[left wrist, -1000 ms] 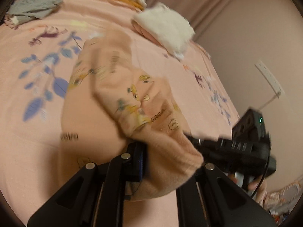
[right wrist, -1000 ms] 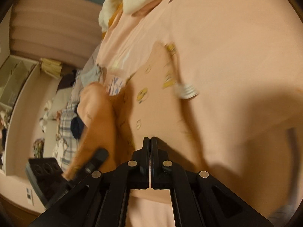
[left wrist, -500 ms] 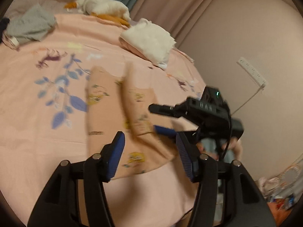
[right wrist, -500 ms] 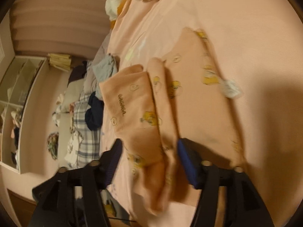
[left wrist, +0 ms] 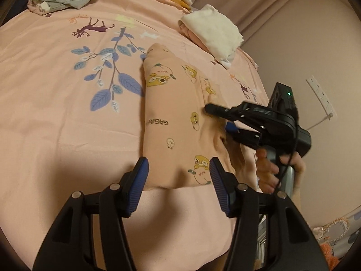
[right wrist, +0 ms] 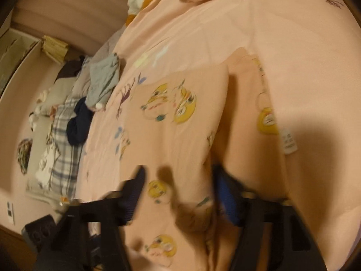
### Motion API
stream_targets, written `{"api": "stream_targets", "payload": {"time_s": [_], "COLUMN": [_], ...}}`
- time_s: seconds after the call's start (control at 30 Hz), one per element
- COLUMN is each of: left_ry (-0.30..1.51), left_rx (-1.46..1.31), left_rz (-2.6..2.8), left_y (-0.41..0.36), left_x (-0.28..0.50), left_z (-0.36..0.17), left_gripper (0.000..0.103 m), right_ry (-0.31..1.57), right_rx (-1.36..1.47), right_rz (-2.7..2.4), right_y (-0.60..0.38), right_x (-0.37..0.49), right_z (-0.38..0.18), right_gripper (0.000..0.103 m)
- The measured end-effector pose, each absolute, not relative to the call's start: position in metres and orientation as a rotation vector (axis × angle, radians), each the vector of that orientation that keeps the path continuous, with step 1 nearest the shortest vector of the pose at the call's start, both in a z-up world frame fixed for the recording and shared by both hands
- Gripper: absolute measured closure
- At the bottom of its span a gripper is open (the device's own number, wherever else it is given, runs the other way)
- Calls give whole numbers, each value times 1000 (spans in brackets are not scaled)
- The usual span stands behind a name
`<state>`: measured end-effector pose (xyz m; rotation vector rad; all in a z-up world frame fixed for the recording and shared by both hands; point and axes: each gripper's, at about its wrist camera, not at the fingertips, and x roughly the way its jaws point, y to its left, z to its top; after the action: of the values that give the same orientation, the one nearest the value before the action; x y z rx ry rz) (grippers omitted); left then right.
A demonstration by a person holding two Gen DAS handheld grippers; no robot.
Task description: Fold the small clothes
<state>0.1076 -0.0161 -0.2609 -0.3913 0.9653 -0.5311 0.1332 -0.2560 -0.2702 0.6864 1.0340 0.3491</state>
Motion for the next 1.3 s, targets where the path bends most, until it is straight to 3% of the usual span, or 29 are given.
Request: {"api": "stream_targets", "payload": {"time_s": [0.1,0.17,0.53,0.87,0.97,1.13,1.3], "left_ry": [976,996,1020,1070,1059,1074,1087], "left_rx": [-373,-386,-387,-358,-336,-357,-350], "left_rz": [-526,-527,-517,-517,-507,-495,-497], "left_y": [-20,-22,-20,-29,-27,-24,-31], "left_x": [106,109,112,113,113,115,112], "left_z": [-261,-265,-269,-278,-277,-283,-286], "left_gripper": [47,47,47,47,47,47,47], "right_ry": [1011,987,841,976,1017,910,911], "right_rx": [752,793,676,600,605,437,456], "right_rz": [328,362,355,155,131,62,247], "right_y": [-268,-270,-282,-295,-298,-290,-270], "right_x": [133,132,121,121,124,111,96], "right_z": [-274,-273,-212,-271,-259,-213,-220], "right_gripper": [92,93,93,93,87,87,87]}}
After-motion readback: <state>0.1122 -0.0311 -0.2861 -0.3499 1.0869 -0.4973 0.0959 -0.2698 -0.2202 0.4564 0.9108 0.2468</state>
